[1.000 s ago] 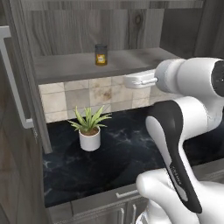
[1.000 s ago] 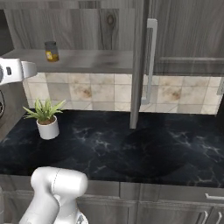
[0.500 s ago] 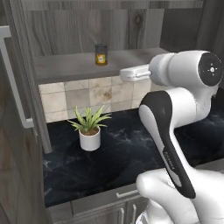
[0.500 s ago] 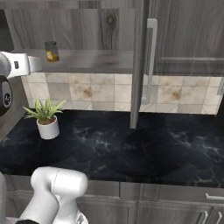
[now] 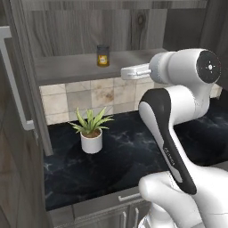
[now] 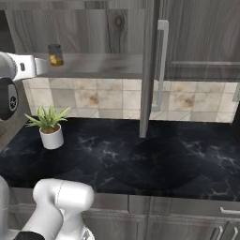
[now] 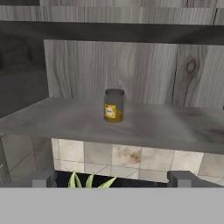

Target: Collect the turmeric, ketchup, and shaker from the cabinet and place them next to the stove.

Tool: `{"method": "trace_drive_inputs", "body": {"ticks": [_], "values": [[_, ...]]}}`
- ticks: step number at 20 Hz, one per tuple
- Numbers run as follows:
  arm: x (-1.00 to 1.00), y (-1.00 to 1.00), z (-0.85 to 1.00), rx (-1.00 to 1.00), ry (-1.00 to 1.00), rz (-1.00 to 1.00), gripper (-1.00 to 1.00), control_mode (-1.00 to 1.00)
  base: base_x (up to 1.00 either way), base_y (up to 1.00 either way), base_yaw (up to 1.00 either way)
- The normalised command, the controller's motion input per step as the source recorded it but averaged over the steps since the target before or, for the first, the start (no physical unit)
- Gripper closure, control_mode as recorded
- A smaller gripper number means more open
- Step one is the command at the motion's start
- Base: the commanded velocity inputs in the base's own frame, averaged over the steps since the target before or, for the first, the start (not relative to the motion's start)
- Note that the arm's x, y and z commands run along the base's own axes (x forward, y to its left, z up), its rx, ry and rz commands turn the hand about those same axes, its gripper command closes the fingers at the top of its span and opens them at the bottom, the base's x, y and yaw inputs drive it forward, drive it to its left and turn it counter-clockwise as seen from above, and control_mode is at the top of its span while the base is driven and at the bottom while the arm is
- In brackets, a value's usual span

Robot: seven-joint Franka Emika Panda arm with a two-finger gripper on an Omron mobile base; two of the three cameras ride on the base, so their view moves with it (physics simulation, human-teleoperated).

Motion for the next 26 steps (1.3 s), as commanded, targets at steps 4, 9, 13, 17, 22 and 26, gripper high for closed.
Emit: {"method": "trace_drive_inputs", "body": {"ticks": [4,9,13,17,22,26], "values": [[0.02,0.00,0.00,0.00,0.00,0.00,-1.00,-1.00,0.00,0.00,0.00],[0.14,0.00,0.02,0.00,0.00,0.00,-1.00,-1.00,0.00,0.00,0.00],[0.26,0.08,0.03,0.00,0.00,-0.01,-1.00,-1.00,0.00,0.00,0.00],[0.28,0.08,0.02,0.00,0.01,0.00,-1.00,-1.00,0.00,0.00,0.00],[0.29,0.05,0.02,0.00,0.05,0.00,-1.00,-1.00,0.00,0.00,0.00],[0.43,0.00,0.12,0.10,0.08,0.00,-1.00,-1.00,0.00,0.00,0.00]]}}
